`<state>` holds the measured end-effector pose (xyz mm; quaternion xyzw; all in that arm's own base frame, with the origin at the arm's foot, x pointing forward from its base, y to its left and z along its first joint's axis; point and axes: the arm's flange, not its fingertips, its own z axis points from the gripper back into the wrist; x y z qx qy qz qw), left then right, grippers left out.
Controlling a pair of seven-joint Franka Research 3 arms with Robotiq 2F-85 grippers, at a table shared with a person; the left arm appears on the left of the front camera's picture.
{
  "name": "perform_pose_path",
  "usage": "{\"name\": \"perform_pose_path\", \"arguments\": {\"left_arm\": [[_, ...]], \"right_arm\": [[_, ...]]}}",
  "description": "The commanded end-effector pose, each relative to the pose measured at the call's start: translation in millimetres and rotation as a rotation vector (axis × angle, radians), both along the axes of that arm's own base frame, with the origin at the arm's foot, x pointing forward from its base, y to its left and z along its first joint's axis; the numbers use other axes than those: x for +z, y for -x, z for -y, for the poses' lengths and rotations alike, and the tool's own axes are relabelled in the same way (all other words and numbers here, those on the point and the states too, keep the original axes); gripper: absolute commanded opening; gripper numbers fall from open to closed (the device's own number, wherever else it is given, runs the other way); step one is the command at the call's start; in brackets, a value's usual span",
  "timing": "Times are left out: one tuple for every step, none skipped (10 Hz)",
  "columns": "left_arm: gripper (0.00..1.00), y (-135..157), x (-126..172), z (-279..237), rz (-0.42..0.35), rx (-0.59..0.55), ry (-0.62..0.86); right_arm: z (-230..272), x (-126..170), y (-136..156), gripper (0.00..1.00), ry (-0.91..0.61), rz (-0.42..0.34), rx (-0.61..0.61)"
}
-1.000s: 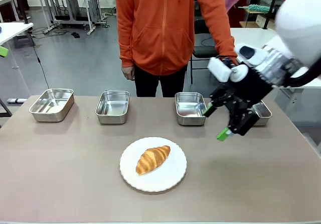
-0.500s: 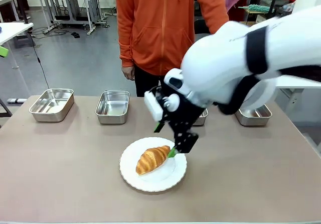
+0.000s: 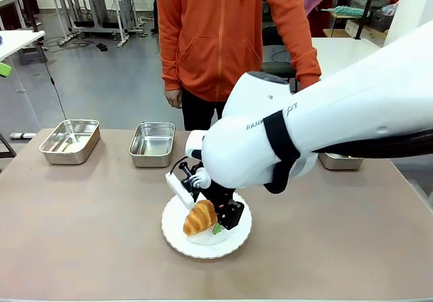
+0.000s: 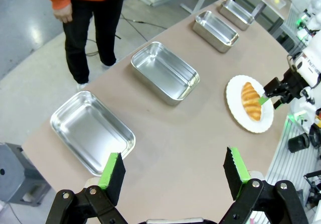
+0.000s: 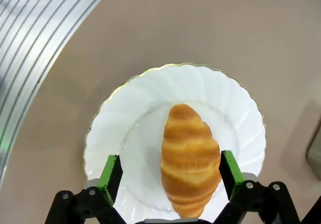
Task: Place the bread in the container.
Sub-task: Place the Butter Roll into the Airtight Container indicated by the human.
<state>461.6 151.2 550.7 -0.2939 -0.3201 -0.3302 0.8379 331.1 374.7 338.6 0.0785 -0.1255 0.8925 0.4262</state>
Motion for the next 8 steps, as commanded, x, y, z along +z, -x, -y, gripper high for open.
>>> {"name": "perform_pose_path", "arguments": {"left_arm": [[1.00,1.4,2.2,-0.3,0.010,0.004,0.011],[1.00,1.4,2.2,-0.3,0.010,0.004,0.011],[1.00,1.4,2.2,-0.3,0.010,0.004,0.011],[1.00,1.4,2.2,-0.3,0.010,0.004,0.011],[1.00,1.4,2.2,-0.3,0.010,0.004,0.011],[1.00,1.4,2.2,-0.3,0.010,0.004,0.011],[1.00,1.4,2.2,-0.3,0.010,0.004,0.011],[1.00,1.4,2.2,-0.3,0.010,0.004,0.011]], "right_arm": [[-17.1,-4.4,-8.6,1.00,0.054,0.046,0.004],[-20.4,-6.6,-10.4,1.00,0.064,0.061,0.003],[-23.0,-7.6,-11.8,1.00,0.070,0.073,0.003],[-25.4,-9.2,-13.9,1.00,0.076,0.083,0.007],[-28.5,-10.6,-15.5,1.00,0.089,0.096,0.011],[-31.3,-13.0,-17.5,1.00,0.112,0.104,0.016],[-33.5,-17.0,-20.0,1.00,0.145,0.101,0.032],[-34.7,-21.8,-22.7,1.00,0.173,0.112,0.041]]}}
